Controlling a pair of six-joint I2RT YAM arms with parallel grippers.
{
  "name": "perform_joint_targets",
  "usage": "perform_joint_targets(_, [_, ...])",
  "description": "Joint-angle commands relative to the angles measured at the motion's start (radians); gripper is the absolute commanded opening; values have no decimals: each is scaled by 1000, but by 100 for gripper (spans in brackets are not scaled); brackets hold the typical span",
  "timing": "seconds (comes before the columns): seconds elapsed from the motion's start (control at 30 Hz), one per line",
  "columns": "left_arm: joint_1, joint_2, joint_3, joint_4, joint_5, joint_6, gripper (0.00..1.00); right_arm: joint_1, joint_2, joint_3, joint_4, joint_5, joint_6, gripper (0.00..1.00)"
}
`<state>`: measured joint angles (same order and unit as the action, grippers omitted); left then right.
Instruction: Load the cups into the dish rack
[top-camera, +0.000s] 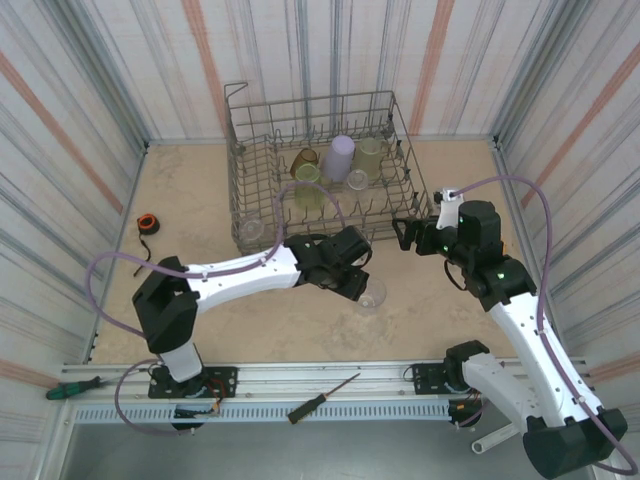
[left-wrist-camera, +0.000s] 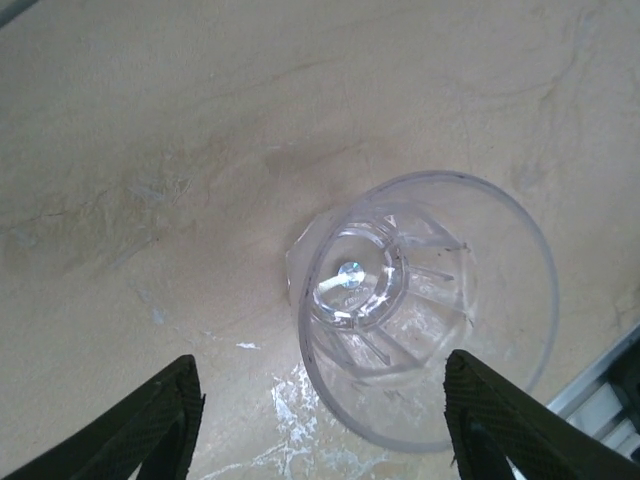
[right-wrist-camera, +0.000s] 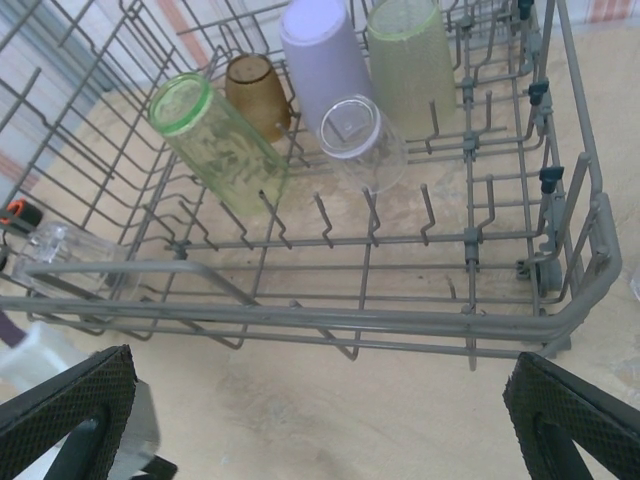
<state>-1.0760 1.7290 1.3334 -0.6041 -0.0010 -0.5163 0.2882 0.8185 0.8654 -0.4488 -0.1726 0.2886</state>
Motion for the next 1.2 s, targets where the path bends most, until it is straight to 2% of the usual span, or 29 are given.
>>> perform_joint_targets(0.0, [-6, 28, 34, 10, 7, 15, 62, -12, 12, -14, 7, -1, 16, 99])
perform_joint_targets(0.53, [-6, 123, 98, -22, -22, 44, 47, -15, 34, -28, 31, 11, 14, 99])
perform_joint_targets(0.7, [-6, 133, 109, -27, -19, 45, 28, -16, 32, -29, 30, 11, 14, 99])
perform_joint_targets(0.87, [-6, 123, 116, -34, -18, 48, 1, -16, 33, -29, 29, 10, 14, 99])
perform_joint_targets(1.17, [-6, 110, 174, -86, -27, 62, 0, -17, 39, -46, 42, 11, 11, 99])
